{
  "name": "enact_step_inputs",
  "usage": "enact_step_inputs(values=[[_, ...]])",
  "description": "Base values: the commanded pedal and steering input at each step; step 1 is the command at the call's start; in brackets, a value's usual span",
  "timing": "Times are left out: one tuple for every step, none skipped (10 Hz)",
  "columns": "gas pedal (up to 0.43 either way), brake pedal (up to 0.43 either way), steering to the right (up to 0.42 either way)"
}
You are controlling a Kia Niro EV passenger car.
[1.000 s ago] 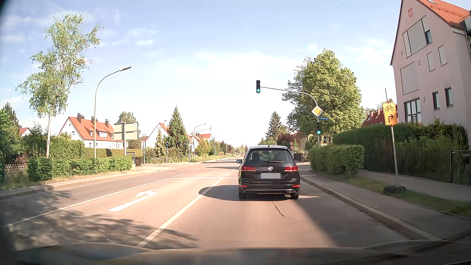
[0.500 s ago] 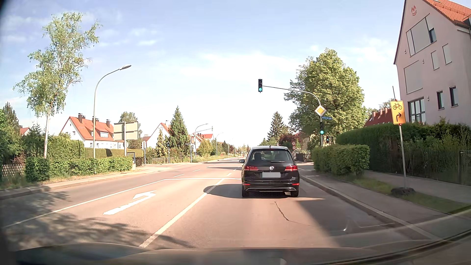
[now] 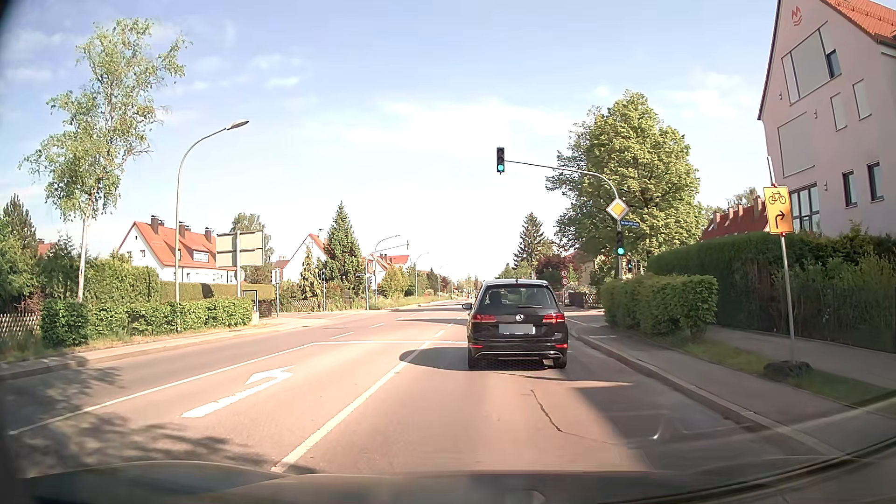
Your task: Follow the waypoints while adhering to traffic rules and regulations
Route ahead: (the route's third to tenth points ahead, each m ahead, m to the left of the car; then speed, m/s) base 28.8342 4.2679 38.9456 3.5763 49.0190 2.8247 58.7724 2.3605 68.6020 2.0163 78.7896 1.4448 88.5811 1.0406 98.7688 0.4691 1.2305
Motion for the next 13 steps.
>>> enact_step_inputs(values=[[0.087,0.000,-0.058],[0.087,0.000,-0.057],[0.079,0.000,-0.053],[0.079,0.000,-0.046],[0.079,0.000,-0.034],[0.079,0.000,-0.025],[0.087,0.000,-0.018],[0.118,0.000,-0.014],[0.130,0.000,-0.010],[0.150,0.000,-0.007],[0.150,0.000,-0.004],[0.169,0.000,-0.003],[0.177,0.000,-0.002]])
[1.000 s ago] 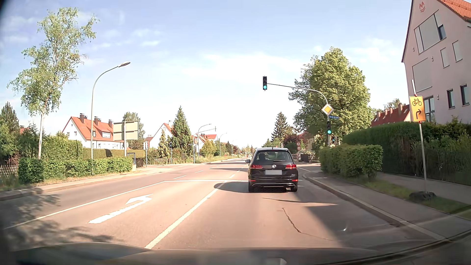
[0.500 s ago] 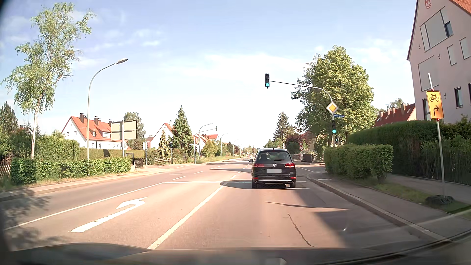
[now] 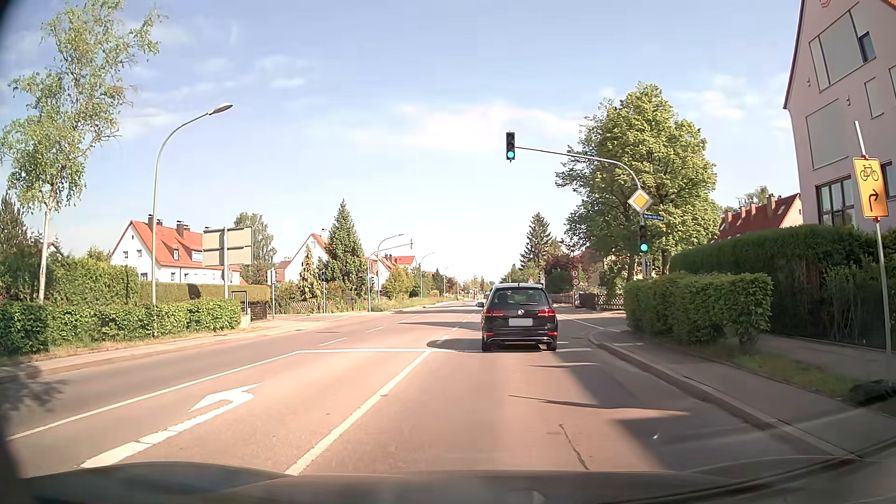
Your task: Follow the waypoints while adhering to traffic rules and regulations
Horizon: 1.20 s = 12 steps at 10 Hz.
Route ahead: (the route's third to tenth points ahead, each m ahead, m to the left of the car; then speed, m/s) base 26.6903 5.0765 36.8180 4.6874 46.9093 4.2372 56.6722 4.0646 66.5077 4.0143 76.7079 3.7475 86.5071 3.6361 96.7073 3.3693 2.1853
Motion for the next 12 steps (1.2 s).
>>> enact_step_inputs(values=[[0.189,0.000,0.000],[0.209,0.000,0.000],[0.209,0.000,0.001],[0.240,0.000,0.002],[0.240,0.000,0.005],[0.240,0.000,0.008],[0.240,0.000,0.009],[0.240,0.000,0.009],[0.240,0.000,0.009],[0.240,0.000,0.009],[0.240,0.000,0.009],[0.240,0.000,0.009]])
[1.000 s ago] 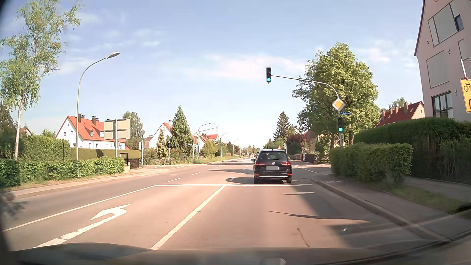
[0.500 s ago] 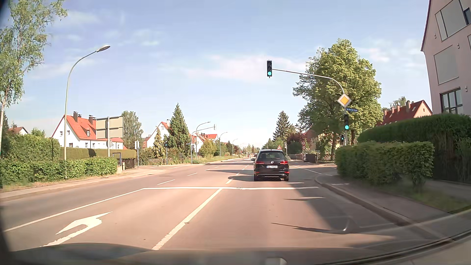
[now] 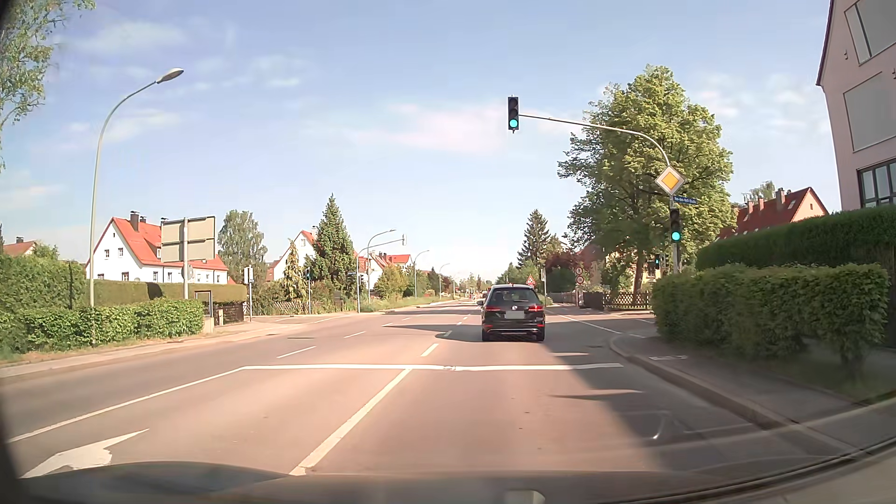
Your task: Follow the waypoints while adhering to traffic rules and regulations
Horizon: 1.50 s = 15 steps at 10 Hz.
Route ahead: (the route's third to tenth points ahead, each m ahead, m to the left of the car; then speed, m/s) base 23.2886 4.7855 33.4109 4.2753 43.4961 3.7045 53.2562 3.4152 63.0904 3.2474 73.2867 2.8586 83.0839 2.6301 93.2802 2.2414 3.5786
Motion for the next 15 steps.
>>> enact_step_inputs(values=[[0.240,0.000,0.009],[0.240,0.000,0.008],[0.240,0.000,0.007],[0.240,0.000,0.007],[0.240,0.000,0.007],[0.228,0.000,0.009],[0.220,0.000,0.012],[0.220,0.000,0.014],[0.220,0.000,0.015],[0.220,0.000,0.015],[0.220,0.000,0.015],[0.220,0.000,0.015],[0.209,0.000,0.014],[0.169,0.000,0.014],[0.130,0.000,0.014]])
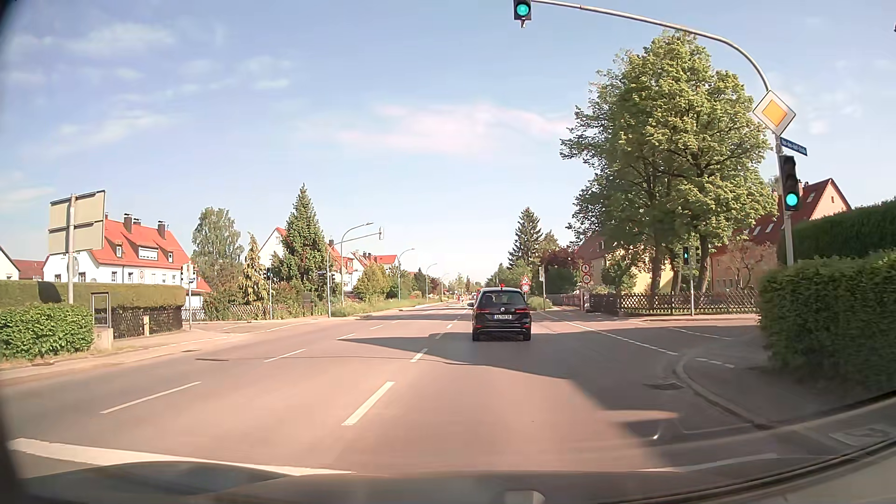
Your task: Follow the waypoints while adhering to traffic rules and regulations
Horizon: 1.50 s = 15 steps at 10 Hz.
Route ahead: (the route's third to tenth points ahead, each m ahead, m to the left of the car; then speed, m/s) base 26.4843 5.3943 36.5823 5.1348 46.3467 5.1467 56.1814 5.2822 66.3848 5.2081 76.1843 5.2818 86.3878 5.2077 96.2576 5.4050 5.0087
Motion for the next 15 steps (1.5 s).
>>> enact_step_inputs(values=[[0.110,0.000,0.013],[0.110,0.000,0.013],[0.110,0.000,0.012],[0.110,0.000,0.012],[0.110,0.000,0.012],[0.110,0.000,0.012],[0.110,0.000,0.011],[0.110,0.000,0.011],[0.110,0.000,0.011],[0.110,0.000,0.010],[0.110,0.000,0.009],[0.110,0.000,0.008],[0.110,0.000,0.006],[0.110,0.000,0.004],[0.110,0.000,0.004]])
